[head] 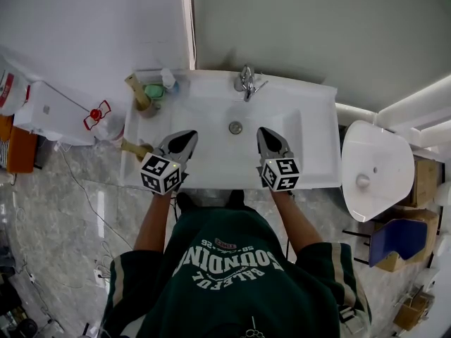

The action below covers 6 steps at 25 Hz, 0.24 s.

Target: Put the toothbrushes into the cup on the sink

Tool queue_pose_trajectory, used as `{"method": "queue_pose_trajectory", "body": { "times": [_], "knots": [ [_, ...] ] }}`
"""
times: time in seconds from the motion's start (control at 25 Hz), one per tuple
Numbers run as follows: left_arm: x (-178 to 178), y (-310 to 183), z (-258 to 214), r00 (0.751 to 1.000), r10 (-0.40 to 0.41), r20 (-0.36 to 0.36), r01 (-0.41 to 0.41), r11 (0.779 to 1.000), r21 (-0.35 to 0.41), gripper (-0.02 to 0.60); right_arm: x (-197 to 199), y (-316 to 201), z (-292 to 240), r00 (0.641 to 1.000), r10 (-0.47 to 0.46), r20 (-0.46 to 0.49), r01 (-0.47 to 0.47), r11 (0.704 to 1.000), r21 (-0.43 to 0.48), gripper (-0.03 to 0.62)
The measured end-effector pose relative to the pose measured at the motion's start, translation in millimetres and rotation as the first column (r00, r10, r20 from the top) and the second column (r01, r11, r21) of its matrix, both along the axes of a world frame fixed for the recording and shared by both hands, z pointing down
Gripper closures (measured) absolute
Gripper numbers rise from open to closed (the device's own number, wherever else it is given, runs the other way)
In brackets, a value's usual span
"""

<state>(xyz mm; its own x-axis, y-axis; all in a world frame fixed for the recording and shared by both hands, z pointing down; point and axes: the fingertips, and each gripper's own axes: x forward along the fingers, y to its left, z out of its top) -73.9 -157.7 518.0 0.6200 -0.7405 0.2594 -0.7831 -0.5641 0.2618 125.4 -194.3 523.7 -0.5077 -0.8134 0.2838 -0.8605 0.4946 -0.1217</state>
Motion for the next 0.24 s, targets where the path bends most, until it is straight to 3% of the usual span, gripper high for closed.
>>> {"method": "queue_pose_trajectory", "body": {
  "times": [0.24],
  "knots": [
    [1.8,4.0,-1.1,1.000,0.005,-0.002,-0.005,1.000,0.002,0.531,-1.6,4.5,-2.7,1.000,-0.008,-0.002,0.008,1.000,0.004,0.592]
  ]
}}
